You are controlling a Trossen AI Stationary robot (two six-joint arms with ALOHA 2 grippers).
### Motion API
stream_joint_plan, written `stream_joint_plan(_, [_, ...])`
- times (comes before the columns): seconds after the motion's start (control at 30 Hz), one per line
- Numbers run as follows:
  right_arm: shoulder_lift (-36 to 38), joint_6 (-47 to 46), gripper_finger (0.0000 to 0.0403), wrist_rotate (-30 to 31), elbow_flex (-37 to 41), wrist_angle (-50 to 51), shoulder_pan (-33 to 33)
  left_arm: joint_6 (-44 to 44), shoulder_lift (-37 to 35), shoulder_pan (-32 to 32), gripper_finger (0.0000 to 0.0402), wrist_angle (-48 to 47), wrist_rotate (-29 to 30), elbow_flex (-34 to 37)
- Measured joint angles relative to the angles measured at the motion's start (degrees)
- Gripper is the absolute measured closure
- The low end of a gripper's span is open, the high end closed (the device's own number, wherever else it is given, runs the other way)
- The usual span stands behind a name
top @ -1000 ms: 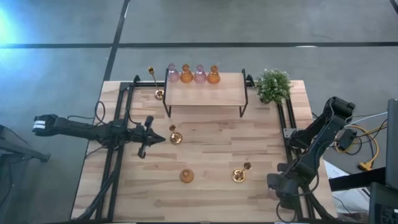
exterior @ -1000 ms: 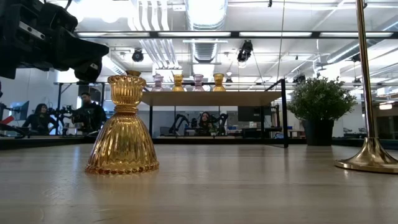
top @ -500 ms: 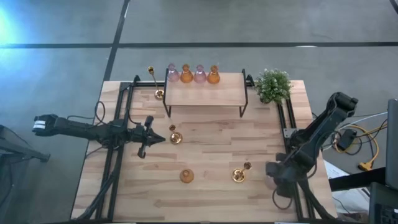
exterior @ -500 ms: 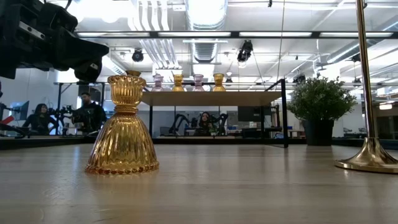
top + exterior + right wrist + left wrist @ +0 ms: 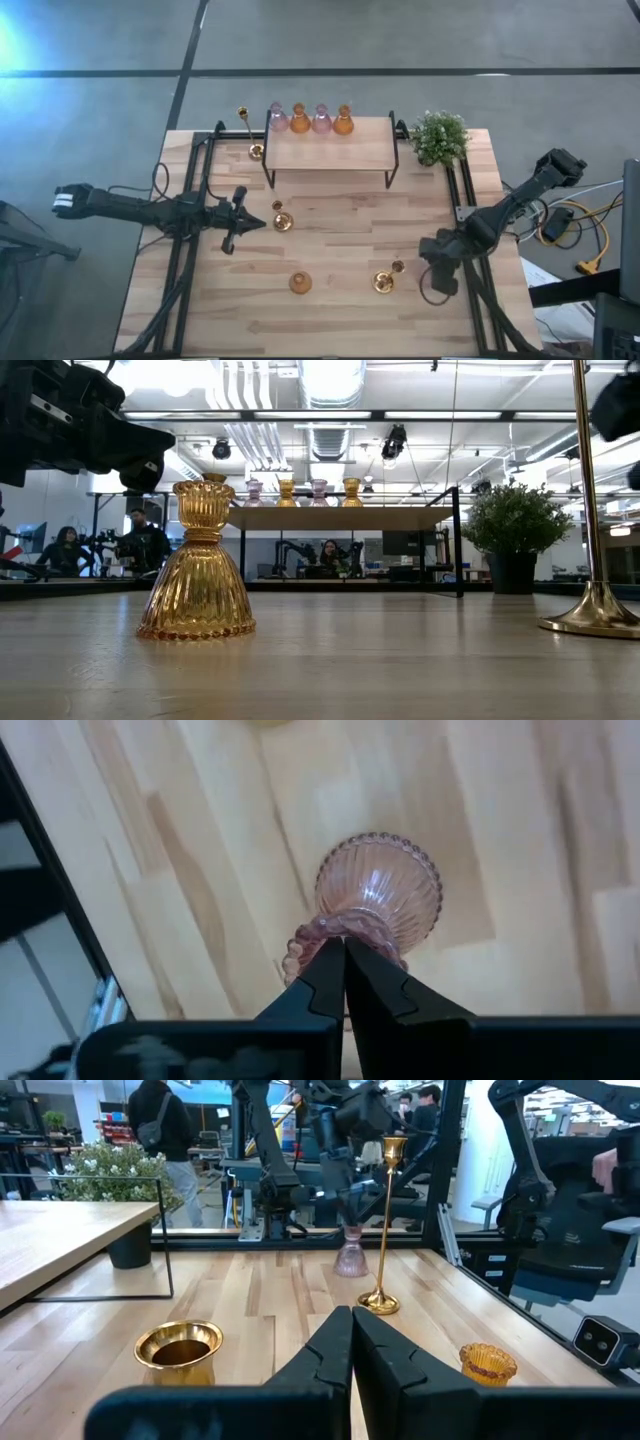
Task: Pick & Place candle stick holders
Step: Put the purple glass candle holder on the shelf aligned with the other glass candle holders
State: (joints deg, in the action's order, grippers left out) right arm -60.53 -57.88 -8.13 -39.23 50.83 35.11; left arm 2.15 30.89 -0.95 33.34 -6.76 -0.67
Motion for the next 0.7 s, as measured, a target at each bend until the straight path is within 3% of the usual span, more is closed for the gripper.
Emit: stream_joint_plan(0.7, [-1.8, 23.5, 0.0395, -2.7, -1.4, -0.5, -27.4, 0.0, 0.0, 0.0, 0.0388, 0.0, 0.0, 0.0])
